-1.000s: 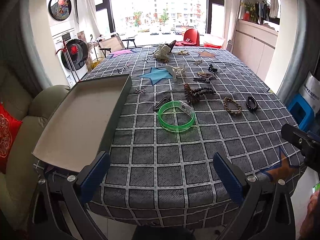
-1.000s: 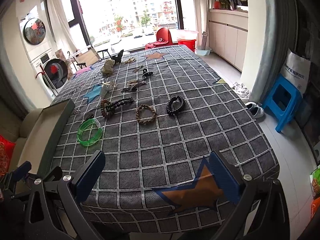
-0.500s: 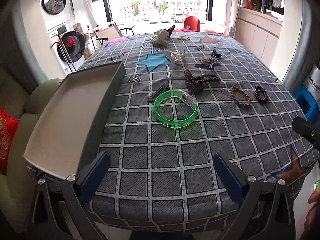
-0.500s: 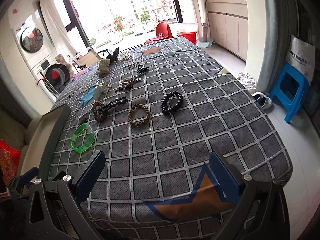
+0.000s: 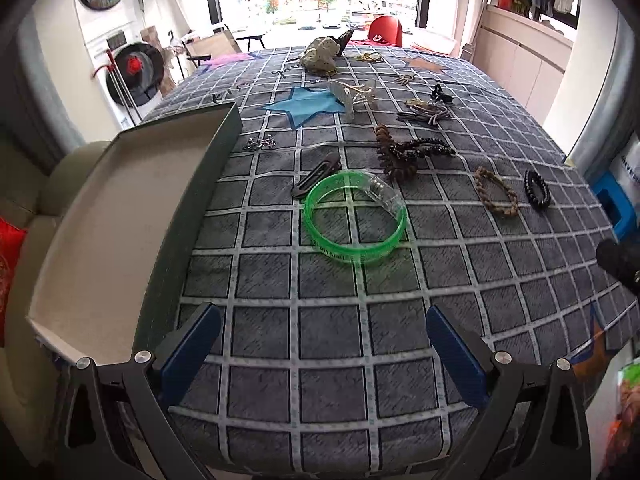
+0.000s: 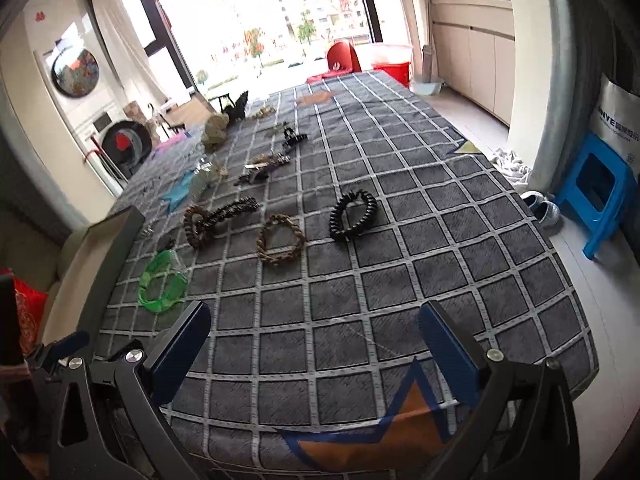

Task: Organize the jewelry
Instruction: 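Move the left tool toward the green bangle while the right tool approaches the black coiled hair tie, then close the left tool on the green bangle while the right tool grips the black coiled hair tie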

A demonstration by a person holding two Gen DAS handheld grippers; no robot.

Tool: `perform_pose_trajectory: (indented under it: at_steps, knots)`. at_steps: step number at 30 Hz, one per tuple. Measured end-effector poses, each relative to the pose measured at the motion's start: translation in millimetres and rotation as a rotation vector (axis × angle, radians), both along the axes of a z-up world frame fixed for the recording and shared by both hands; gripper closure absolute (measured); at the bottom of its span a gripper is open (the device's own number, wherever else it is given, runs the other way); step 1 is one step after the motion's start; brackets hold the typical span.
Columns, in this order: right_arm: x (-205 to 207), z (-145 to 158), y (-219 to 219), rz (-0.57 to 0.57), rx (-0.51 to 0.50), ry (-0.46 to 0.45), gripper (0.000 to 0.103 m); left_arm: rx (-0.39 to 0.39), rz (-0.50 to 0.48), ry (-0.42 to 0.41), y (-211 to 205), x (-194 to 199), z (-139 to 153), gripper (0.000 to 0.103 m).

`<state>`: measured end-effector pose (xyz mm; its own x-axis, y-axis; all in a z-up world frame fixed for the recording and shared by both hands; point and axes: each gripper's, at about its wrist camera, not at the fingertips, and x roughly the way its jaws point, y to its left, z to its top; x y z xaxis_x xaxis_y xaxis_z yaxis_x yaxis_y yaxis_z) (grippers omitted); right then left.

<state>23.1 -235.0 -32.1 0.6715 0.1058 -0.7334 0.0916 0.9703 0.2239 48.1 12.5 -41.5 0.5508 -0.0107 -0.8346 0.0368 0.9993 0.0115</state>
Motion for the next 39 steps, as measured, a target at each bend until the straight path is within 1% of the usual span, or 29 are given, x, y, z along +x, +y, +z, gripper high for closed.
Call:
perform_pose_trajectory:
  at_steps: [3, 5, 8, 11, 14, 18, 21, 28, 31, 33, 34, 36, 37, 38, 39]
  knots:
    - [7, -3, -7, -0.009, -0.026, 0.042, 0.000, -0.019, 0.000, -0.018, 7, 9, 5, 0.000]
    - [12, -6, -14, -0.023, -0.033, 0.067, 0.000, -0.052, 0.002, -0.018, 14, 19, 8, 0.000]
    - [18, -6, -23, -0.034, -0.040, 0.080, 0.000, -0.103, 0.013, -0.007, 23, 34, 9, 0.000]
    - [27, -6, -31, -0.045, -0.068, 0.086, 0.000, -0.128, 0.012, -0.005, 26, 47, 9, 0.000]
    - [37, -5, -37, -0.054, -0.094, 0.094, 0.000, -0.122, -0.021, -0.008, 22, 52, 7, 0.000]
    - [50, -9, -42, -0.051, -0.120, 0.114, 0.000, -0.135, -0.048, 0.011, 18, 53, 0, 0.000]
    - [57, -16, -43, -0.047, -0.127, 0.134, 0.000, -0.116, -0.063, 0.016, 13, 53, -5, 0.000]
    - [76, -28, -39, -0.029, -0.176, 0.164, 0.000, -0.097, -0.073, 0.030, 0, 63, -11, 0.000]
    - [82, -28, -40, -0.036, -0.187, 0.161, 0.000, -0.110, -0.033, 0.038, 5, 69, -11, 0.000]
    - [87, -27, -43, -0.048, -0.190, 0.158, 0.000, -0.115, -0.003, 0.052, 9, 74, -12, 0.004]
    - [91, -27, -43, -0.051, -0.190, 0.157, 0.000, -0.113, 0.005, 0.059, 10, 76, -13, 0.008]
    - [97, -28, -41, -0.045, -0.193, 0.158, 0.000, -0.106, 0.014, 0.062, 9, 79, -15, 0.009]
    - [101, -29, -39, -0.038, -0.198, 0.161, 0.000, -0.099, 0.017, 0.061, 8, 79, -16, 0.012]
    - [105, -31, -36, -0.030, -0.205, 0.165, 0.000, -0.091, 0.017, 0.061, 7, 80, -17, 0.019]
    - [109, -34, -32, -0.021, -0.210, 0.170, 0.000, -0.083, 0.017, 0.065, 5, 81, -18, 0.021]
